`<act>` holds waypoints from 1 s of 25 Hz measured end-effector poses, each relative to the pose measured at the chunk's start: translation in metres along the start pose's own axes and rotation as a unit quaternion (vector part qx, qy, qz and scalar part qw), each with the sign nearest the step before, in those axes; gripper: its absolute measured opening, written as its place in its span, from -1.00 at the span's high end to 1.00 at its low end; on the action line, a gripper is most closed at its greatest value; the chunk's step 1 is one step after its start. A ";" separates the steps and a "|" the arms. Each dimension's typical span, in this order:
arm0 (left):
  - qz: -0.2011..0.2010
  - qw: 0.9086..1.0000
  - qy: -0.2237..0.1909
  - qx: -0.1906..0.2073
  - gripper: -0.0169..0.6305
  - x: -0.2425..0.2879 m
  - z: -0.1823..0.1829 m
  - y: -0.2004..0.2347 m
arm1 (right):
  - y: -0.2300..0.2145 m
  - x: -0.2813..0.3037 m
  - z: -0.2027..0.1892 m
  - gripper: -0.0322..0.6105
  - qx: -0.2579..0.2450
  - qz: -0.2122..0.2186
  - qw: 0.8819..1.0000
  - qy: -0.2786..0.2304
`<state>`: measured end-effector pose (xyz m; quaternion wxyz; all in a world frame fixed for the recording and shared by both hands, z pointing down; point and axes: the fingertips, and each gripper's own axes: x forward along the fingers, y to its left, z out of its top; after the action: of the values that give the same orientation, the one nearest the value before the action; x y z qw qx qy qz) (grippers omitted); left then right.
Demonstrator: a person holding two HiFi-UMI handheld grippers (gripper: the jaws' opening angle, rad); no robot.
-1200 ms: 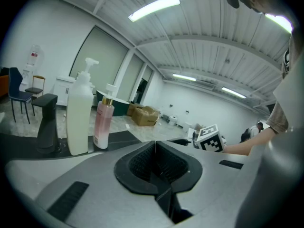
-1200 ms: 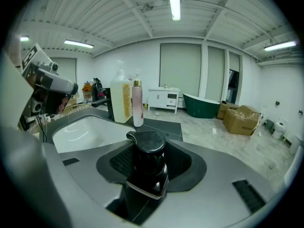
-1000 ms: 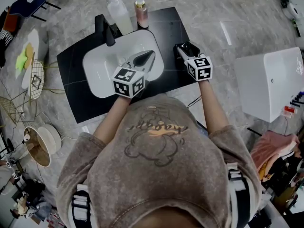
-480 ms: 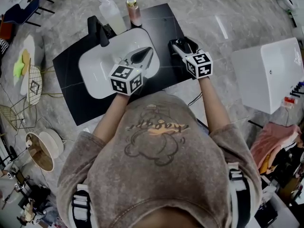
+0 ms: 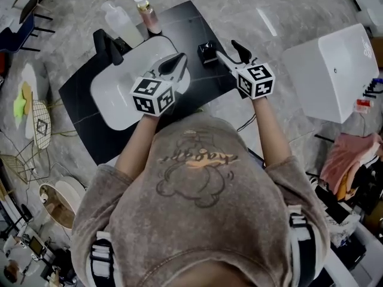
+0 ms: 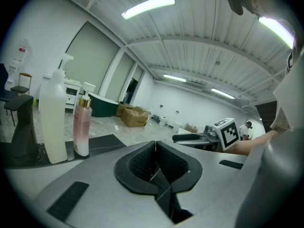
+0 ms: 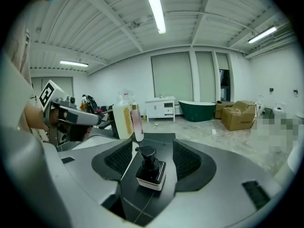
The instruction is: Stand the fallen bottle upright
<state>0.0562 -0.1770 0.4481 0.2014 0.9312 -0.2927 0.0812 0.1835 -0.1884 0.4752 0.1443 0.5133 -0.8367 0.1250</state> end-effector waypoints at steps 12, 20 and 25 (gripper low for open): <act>-0.034 0.999 -0.011 0.025 0.89 0.007 0.017 -0.023 | -0.006 -0.076 0.020 0.12 0.037 -0.055 0.996 -0.062; -0.033 0.999 -0.014 0.033 0.89 0.003 0.019 -0.027 | 0.001 -0.107 0.014 0.12 0.058 -0.072 0.992 -0.085; -0.034 0.998 -0.020 0.042 0.89 -0.002 0.020 -0.030 | 0.012 -0.119 0.011 0.13 0.090 -0.082 0.986 -0.112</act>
<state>0.0719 -0.1622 0.4193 0.1586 0.9497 -0.2615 0.0675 0.2232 -0.0893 0.4199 0.0129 0.6017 -0.7881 0.1293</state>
